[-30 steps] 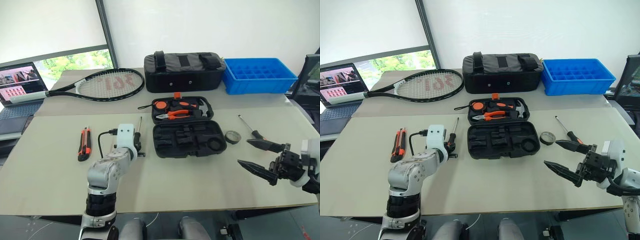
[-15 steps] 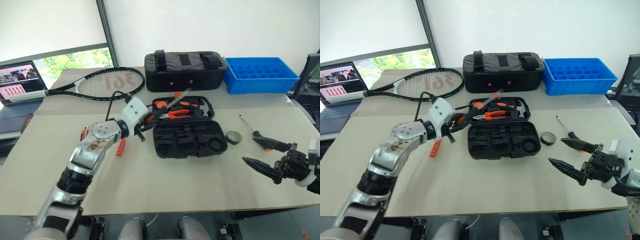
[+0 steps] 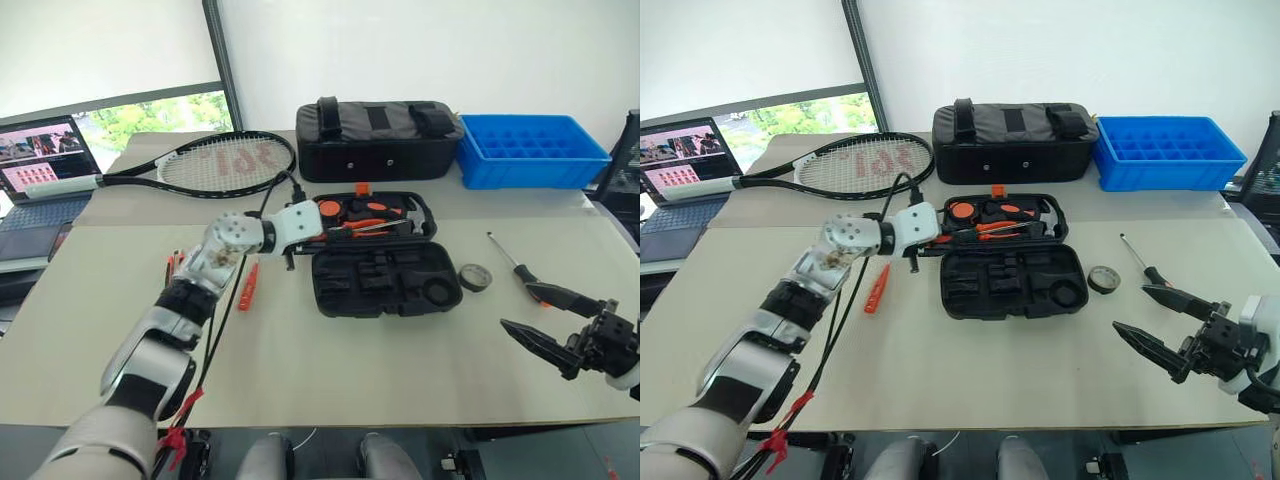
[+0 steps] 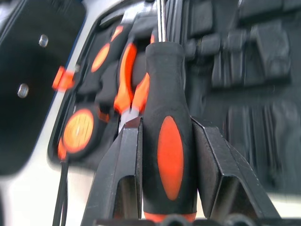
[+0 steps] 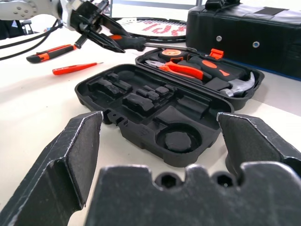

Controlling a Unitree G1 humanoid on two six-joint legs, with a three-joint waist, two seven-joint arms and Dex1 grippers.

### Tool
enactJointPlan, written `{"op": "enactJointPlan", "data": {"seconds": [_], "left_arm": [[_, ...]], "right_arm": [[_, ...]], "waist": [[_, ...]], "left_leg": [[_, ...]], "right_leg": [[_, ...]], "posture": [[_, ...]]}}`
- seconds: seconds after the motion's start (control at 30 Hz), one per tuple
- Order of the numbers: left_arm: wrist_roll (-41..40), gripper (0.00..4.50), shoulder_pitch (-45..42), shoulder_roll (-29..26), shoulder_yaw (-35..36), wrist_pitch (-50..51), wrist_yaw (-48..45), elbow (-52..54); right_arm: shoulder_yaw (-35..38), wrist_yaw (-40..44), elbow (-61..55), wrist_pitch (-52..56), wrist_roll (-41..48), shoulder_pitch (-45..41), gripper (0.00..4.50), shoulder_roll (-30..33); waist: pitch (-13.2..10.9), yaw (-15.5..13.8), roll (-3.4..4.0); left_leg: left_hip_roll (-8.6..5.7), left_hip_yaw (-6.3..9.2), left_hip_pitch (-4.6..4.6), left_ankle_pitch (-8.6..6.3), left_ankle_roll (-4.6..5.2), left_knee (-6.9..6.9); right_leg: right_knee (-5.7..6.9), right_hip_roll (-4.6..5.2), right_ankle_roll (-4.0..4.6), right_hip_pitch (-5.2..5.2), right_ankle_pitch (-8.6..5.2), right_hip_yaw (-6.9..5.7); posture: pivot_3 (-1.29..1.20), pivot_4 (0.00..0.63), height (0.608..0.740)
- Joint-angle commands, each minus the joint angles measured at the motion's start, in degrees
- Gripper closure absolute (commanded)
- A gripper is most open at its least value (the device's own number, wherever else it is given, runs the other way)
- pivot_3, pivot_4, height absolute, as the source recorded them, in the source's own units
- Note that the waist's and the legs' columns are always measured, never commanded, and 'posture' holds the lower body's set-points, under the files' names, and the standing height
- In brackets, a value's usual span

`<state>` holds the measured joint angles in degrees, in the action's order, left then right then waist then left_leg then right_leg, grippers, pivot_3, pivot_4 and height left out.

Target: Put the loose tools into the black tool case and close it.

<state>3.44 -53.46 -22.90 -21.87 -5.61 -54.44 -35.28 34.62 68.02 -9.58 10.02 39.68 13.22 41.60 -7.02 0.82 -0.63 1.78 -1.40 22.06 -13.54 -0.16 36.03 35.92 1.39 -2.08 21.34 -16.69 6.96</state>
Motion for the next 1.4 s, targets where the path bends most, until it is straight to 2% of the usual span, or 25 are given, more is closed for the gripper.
{"op": "enactJointPlan", "data": {"seconds": [0.03, 0.2, 0.57, 0.93, 1.33, 1.4], "left_arm": [[1.7, 3.51, -3.99, 2.09, -0.49, -1.32, -2.15, -3.58], [4.45, 3.51, -6.1, 3.81, -1.33, 0.71, -3.06, -6.96], [8.13, 3.51, -6.12, 5.03, -1.75, 6.06, -4.07, -7.55], [10.76, 3.51, -7.17, 6.96, -1.69, 6.35, -2.45, -10.76], [13.33, 3.51, -8.99, 6.36, -1.54, 5.1, -0.74, -14.38], [13.14, 2.51, -9.15, 6.25, -1.43, 4.94, -1.24, -14.01]], "right_arm": [[2.39, -0.42, -2.06, -1.28, 1.41, 0.58, 0.0, -0.36], [2.74, -0.9, -2.2, -1.86, 0.85, 1.21, 0.0, -0.51], [2.75, -1.52, -2.65, -2.35, 0.93, 1.62, 0.0, -0.83], [2.4, -1.89, -2.62, -2.19, 0.9, 1.05, 0.0, -0.44], [2.7, -2.53, -3.49, -2.26, 1.02, 1.9, 0.0, -0.96], [2.7, -2.5, -3.5, -2.34, 1.04, 2.07, 0.0, -1.06]], "waist": [[0.0, 0.04, 0.0], [0.0, 0.22, 0.01], [0.0, 0.03, 0.02], [0.01, 0.04, 0.02], [0.01, 0.26, 0.03], [0.01, 0.29, 0.03]], "left_leg": [[0.0, 0.0, 0.0, 0.0, 0.0, 0.0], [0.0, 0.03, -0.01, 0.01, 0.01, 0.02], [-0.01, 0.08, -0.02, 0.01, 0.01, 0.09], [-0.01, 0.1, -0.02, 0.01, 0.01, 0.13], [0.0, 0.11, -0.04, 0.01, 0.02, 0.18], [0.01, 0.12, -0.04, 0.01, 0.02, 0.19]], "right_leg": [[0.02, -0.01, -0.05, 0.0, -0.03, 0.01], [0.08, -0.05, -0.15, 0.0, -0.09, 0.02], [0.11, -0.06, -0.14, 0.0, -0.08, 0.01], [0.15, -0.06, -0.12, -0.02, -0.07, 0.0], [0.27, -0.1, -0.15, -0.04, -0.08, 0.03], [0.28, -0.11, -0.14, -0.04, -0.08, 0.03]], "posture": [[0.0, 0.15, 0.707], [0.0, 0.15, 0.707], [0.0, 0.15, 0.707], [0.0, 0.15, 0.707], [0.0, 0.15, 0.707], [0.0, 0.15, 0.707]]}}
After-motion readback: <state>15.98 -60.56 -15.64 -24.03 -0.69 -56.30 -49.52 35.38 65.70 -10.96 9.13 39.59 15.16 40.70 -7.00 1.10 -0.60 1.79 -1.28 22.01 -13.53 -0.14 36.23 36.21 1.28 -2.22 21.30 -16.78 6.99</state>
